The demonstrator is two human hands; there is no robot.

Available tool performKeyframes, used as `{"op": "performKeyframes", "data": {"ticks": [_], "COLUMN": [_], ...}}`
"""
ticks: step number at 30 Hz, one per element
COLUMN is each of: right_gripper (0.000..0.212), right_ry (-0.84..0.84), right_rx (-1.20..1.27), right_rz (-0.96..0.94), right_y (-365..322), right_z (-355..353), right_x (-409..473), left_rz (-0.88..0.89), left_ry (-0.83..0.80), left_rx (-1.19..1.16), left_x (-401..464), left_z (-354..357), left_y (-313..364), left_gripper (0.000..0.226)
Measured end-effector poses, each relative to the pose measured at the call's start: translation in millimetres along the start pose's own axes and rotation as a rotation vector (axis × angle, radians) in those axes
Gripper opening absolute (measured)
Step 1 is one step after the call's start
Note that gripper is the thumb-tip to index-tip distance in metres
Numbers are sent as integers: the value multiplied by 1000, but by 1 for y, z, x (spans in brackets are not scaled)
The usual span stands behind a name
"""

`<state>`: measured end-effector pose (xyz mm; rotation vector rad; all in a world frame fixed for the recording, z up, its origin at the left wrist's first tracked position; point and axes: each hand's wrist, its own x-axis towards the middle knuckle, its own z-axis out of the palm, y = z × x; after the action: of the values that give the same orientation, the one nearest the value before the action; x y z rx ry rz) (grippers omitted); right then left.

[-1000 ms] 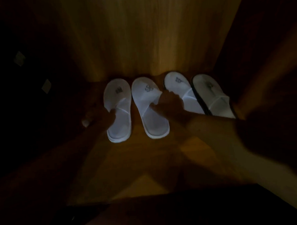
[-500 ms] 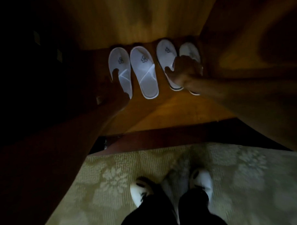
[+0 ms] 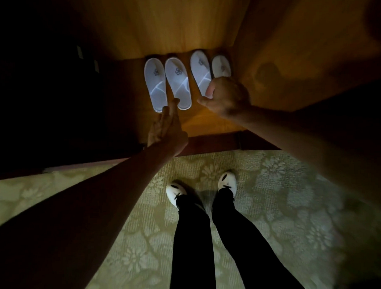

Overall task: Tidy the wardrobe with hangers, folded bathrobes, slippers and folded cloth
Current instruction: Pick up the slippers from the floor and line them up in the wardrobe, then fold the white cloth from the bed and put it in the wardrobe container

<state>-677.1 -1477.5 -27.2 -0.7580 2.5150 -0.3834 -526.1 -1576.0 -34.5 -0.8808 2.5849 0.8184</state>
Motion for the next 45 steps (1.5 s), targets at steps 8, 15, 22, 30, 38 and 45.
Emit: {"op": "performKeyframes", "data": {"ticks": [8, 15, 22, 30, 38, 45], "right_gripper": [25, 30, 57, 33, 43, 48], "right_ry": [123, 211, 281, 297, 173, 152], "right_rx": [84, 173, 286, 313, 153, 97], "right_rz": [-33, -16, -53, -146, -262, -267], "right_y": [-64, -150, -248, -340, -389, -423], "right_z": [-43, -58, -101, -172, -210, -211], "right_x": [-116, -202, -296, -347, -339, -339], "left_rz": [130, 194, 402, 311, 244, 220], "left_ry": [98, 121, 321, 493, 579, 470], "left_rx": [45, 132, 127, 340, 565, 872], "left_x": [-85, -160, -263, -335, -371, -385], "left_z": [-85, -154, -249, -363, -423, -462], "left_y": [9, -16, -12, -8, -11, -21], "left_gripper": [73, 49, 36, 38, 47, 70]}}
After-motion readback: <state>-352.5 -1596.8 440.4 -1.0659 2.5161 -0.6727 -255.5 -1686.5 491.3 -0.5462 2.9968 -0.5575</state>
